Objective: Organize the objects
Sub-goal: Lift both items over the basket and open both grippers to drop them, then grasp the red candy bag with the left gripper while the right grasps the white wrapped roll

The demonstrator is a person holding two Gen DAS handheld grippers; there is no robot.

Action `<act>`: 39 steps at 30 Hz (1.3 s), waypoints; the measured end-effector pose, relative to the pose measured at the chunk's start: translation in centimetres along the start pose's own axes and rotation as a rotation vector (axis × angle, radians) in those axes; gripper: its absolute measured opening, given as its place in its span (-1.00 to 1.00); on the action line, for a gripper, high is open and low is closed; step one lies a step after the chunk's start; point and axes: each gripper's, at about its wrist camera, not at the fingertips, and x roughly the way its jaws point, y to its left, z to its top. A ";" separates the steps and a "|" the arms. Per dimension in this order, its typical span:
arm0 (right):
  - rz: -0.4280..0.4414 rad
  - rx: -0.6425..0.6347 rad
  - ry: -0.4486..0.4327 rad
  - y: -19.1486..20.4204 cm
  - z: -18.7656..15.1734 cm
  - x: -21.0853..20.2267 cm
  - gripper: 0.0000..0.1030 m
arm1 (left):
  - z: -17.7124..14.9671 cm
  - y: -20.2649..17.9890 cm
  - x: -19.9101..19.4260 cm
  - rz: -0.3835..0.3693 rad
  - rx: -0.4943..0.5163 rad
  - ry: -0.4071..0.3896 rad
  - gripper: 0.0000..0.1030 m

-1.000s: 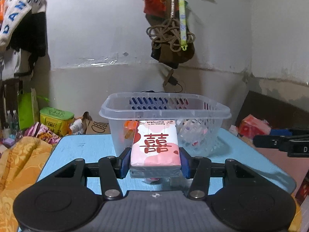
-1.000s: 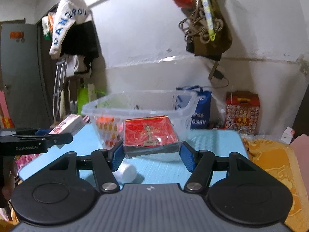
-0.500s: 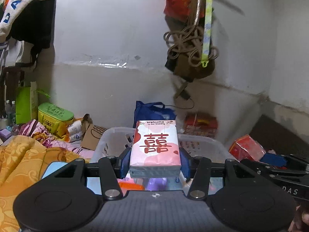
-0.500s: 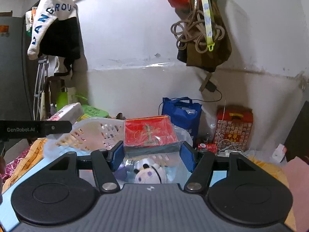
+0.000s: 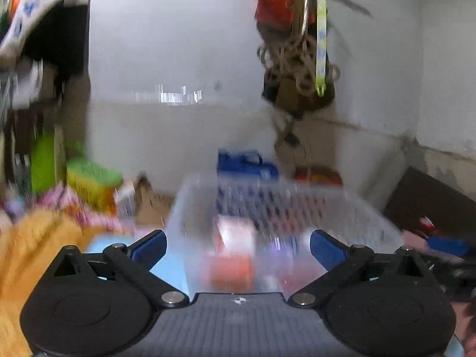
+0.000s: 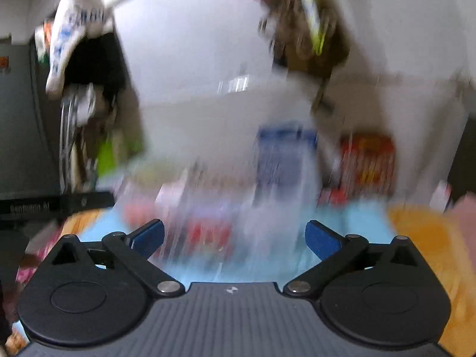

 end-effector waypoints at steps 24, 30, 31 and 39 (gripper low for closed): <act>0.000 -0.130 0.188 -0.2 -6.3 0.5 0.25 | -6.9 -0.6 5.3 0.011 0.010 0.229 0.98; -0.006 -0.159 0.173 -0.2 -6.9 0.3 0.38 | -8.0 -2.0 6.1 0.058 0.083 0.247 0.92; -0.004 -0.164 0.171 -0.2 -6.9 0.3 0.41 | -8.1 -2.2 6.1 0.065 0.097 0.245 0.89; 0.002 -0.214 0.138 0.1 -6.7 -0.6 0.19 | -8.2 -2.1 4.6 0.065 0.108 0.205 0.02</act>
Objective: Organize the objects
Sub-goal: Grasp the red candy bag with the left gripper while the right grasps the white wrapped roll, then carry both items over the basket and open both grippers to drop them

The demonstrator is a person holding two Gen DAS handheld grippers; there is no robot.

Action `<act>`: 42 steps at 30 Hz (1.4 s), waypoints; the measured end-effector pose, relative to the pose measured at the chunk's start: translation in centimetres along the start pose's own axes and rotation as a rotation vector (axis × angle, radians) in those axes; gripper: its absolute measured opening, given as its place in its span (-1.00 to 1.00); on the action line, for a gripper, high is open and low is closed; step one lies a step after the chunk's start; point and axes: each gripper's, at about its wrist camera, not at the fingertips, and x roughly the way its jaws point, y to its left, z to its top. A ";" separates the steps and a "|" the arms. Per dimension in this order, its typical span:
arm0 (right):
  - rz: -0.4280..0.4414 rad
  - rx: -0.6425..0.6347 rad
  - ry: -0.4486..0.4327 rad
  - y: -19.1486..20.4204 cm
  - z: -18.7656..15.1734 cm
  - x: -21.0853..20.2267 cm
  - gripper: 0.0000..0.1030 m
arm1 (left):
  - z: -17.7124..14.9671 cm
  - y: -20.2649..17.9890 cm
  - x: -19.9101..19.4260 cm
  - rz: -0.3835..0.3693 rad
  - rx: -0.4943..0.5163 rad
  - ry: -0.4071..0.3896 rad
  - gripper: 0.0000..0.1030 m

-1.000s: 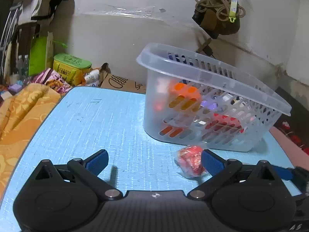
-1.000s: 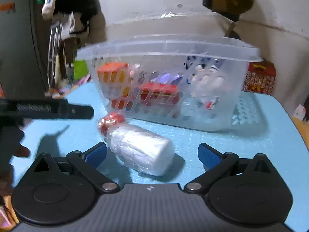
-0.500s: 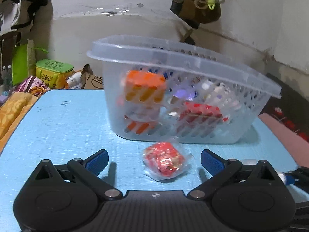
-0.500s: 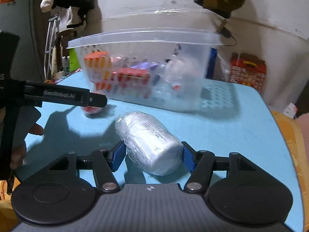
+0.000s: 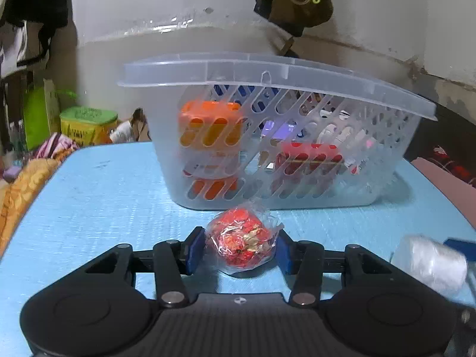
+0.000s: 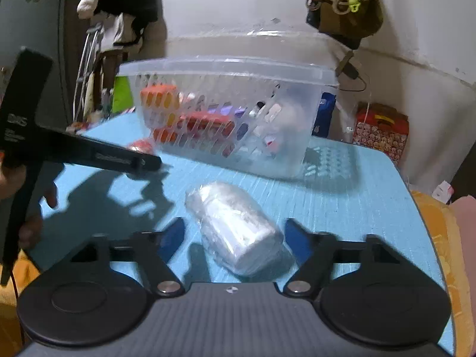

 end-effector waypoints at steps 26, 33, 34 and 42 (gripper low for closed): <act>0.027 0.055 0.017 -0.4 -0.8 -0.5 0.12 | -3.7 -0.5 -4.2 0.014 0.057 -0.001 0.10; 0.058 0.081 -0.032 -1.0 0.0 -2.2 0.11 | -3.5 -1.3 -5.2 0.024 0.095 -0.044 -0.02; 0.067 0.091 -0.043 -1.2 0.1 -2.5 0.11 | -3.3 -1.5 -5.6 0.020 0.105 -0.064 -0.02; 0.088 0.130 -0.159 -2.1 1.6 -5.4 0.11 | -1.7 -1.6 -9.1 -0.028 0.087 -0.194 -0.01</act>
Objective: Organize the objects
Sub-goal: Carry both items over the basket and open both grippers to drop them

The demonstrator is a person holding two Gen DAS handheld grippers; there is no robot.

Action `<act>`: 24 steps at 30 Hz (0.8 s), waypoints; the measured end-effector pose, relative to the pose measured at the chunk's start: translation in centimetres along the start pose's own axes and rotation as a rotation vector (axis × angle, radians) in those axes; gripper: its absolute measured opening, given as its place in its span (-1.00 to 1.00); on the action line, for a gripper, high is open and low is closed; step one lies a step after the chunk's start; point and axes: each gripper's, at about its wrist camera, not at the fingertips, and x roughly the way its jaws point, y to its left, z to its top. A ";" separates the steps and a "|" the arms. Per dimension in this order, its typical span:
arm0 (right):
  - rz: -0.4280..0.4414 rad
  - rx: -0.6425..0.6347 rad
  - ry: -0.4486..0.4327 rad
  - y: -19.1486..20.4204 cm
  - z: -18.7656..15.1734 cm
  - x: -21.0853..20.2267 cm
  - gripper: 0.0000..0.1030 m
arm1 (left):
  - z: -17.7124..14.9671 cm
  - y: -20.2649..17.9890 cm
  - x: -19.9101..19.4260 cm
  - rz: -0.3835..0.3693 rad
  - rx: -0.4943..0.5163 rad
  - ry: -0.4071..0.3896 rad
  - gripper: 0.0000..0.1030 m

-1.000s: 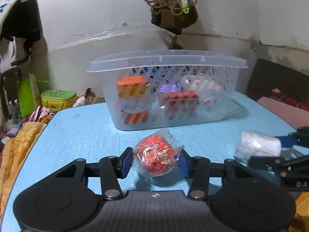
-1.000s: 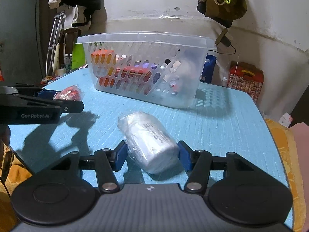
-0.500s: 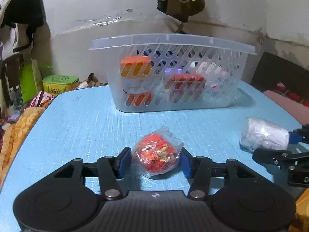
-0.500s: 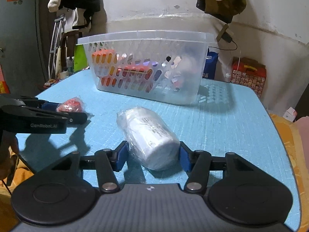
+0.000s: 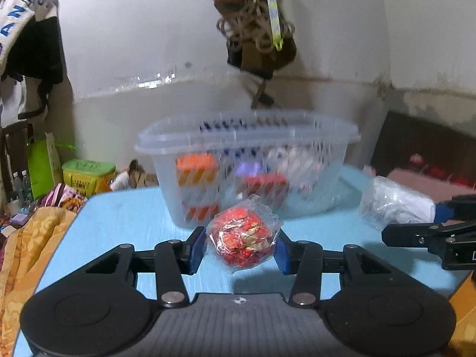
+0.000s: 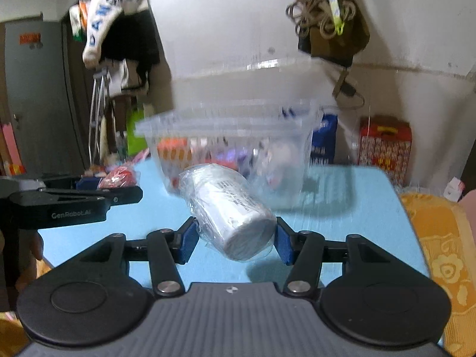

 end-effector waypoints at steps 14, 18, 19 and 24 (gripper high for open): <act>-0.039 0.050 -0.138 -1.6 6.5 -2.1 0.11 | 5.8 1.4 -3.5 -0.076 -0.112 -0.147 -0.01; -0.025 0.063 -0.142 -1.3 9.8 -0.1 0.11 | 8.4 1.5 -2.4 -0.098 -0.137 -0.141 -0.01; -0.026 0.056 -0.142 -1.1 10.6 0.7 0.11 | 9.3 1.7 -1.9 -0.116 -0.154 -0.135 -0.01; -0.032 0.067 -0.094 -1.5 13.8 5.0 0.11 | 13.9 4.1 2.5 -0.171 -0.263 -0.087 -0.01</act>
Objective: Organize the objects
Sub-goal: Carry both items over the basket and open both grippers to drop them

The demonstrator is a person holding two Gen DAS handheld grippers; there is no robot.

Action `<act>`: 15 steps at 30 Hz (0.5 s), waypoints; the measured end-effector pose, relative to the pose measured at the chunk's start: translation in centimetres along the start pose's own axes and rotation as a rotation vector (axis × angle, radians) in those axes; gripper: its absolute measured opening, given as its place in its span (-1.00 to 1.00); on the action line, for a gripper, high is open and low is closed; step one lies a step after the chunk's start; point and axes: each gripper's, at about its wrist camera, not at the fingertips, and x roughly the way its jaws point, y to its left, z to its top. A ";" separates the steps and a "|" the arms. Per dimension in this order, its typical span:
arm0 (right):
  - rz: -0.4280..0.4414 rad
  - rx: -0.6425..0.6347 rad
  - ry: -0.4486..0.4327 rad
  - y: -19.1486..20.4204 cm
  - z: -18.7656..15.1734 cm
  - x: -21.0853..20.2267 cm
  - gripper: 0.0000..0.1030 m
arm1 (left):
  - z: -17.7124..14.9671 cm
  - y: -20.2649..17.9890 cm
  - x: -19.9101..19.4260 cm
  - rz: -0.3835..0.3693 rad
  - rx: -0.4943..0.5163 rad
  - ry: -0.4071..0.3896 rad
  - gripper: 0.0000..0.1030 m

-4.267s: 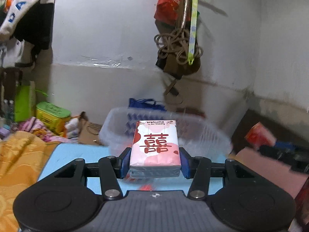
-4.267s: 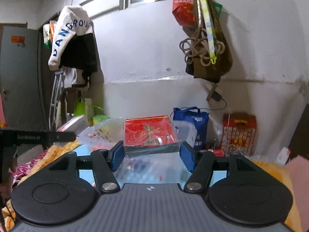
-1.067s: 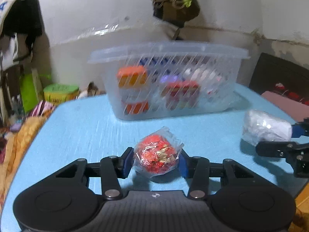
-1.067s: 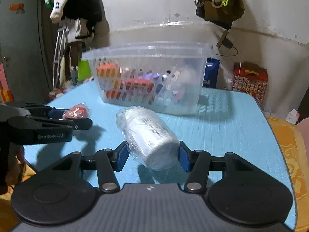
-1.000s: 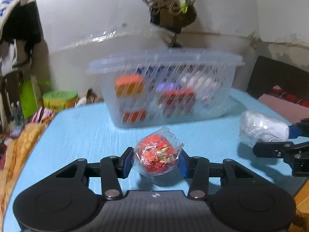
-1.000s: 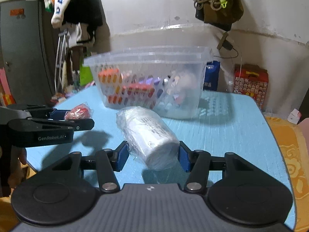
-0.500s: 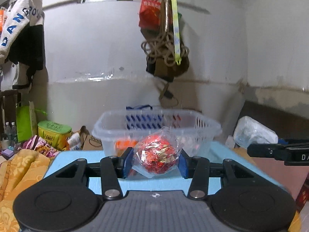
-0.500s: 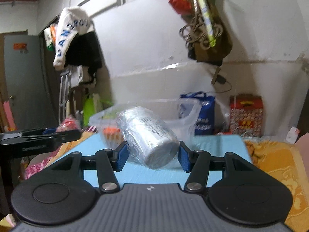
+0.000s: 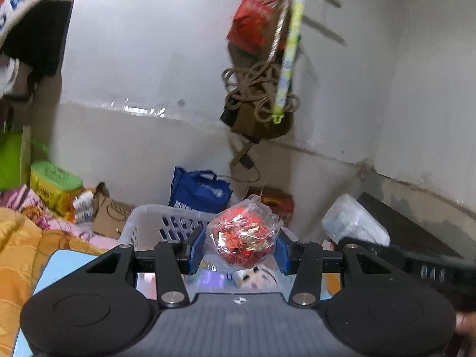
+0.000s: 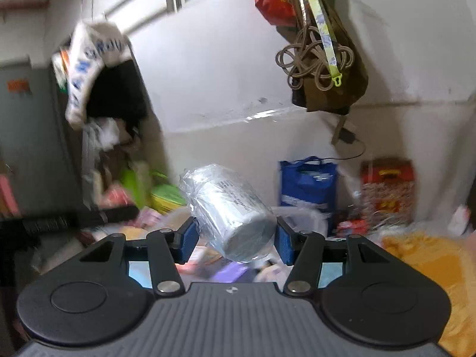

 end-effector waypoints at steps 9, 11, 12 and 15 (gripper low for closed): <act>-0.020 -0.084 0.063 0.4 -1.6 5.6 0.23 | -0.1 0.9 6.1 0.074 0.035 0.052 0.11; -0.070 -0.112 0.060 0.7 -1.9 6.4 0.78 | -0.5 1.0 7.3 0.072 0.047 0.060 0.47; -0.098 -0.123 0.036 0.8 -2.2 6.2 0.88 | -0.5 1.1 7.7 0.087 0.052 0.065 0.72; -0.079 -0.118 0.009 0.9 -2.5 4.7 1.00 | -1.0 2.0 7.4 0.131 0.038 0.048 0.75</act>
